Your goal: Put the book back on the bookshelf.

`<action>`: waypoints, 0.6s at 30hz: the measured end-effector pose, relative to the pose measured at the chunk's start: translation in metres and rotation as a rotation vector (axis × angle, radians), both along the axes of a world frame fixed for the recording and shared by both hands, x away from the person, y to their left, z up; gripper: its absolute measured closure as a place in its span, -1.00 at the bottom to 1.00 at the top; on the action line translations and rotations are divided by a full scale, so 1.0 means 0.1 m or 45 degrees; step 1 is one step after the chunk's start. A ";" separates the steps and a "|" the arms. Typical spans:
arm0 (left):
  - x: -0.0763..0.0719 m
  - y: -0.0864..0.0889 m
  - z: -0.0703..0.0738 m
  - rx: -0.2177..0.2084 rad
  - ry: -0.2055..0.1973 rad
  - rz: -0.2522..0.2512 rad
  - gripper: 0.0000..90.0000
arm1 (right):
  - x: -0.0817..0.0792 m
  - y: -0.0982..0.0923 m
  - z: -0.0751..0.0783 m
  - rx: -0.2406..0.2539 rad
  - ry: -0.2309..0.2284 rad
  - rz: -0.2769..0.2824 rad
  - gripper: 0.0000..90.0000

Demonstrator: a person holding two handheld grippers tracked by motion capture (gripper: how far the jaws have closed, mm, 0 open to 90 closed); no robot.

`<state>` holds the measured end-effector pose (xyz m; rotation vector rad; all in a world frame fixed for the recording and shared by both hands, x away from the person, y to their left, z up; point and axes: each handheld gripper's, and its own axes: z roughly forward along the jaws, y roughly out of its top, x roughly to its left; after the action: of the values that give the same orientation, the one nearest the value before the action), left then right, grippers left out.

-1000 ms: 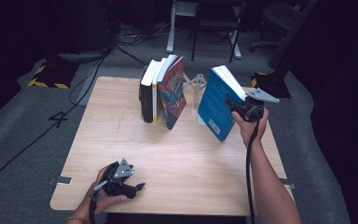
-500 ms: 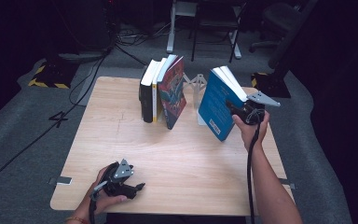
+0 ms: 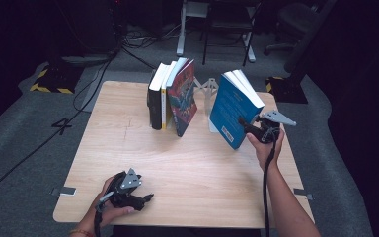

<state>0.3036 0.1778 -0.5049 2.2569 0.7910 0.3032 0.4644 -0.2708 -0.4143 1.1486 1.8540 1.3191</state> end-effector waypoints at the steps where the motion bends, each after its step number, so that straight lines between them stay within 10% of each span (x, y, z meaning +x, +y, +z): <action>1: 0.00 0.00 0.00 0.000 0.000 0.000 -0.57 | 0.00 0.01 -0.05 -0.011 0.009 0.002 -0.02; 18: 0.00 0.00 0.00 0.000 -0.001 -0.006 -0.57 | 0.08 0.07 -0.57 -0.062 0.120 0.036 0.20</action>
<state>0.3035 0.1778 -0.5050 2.2578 0.7852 0.3022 0.4721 -0.2637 -0.4710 1.1814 1.9658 1.2471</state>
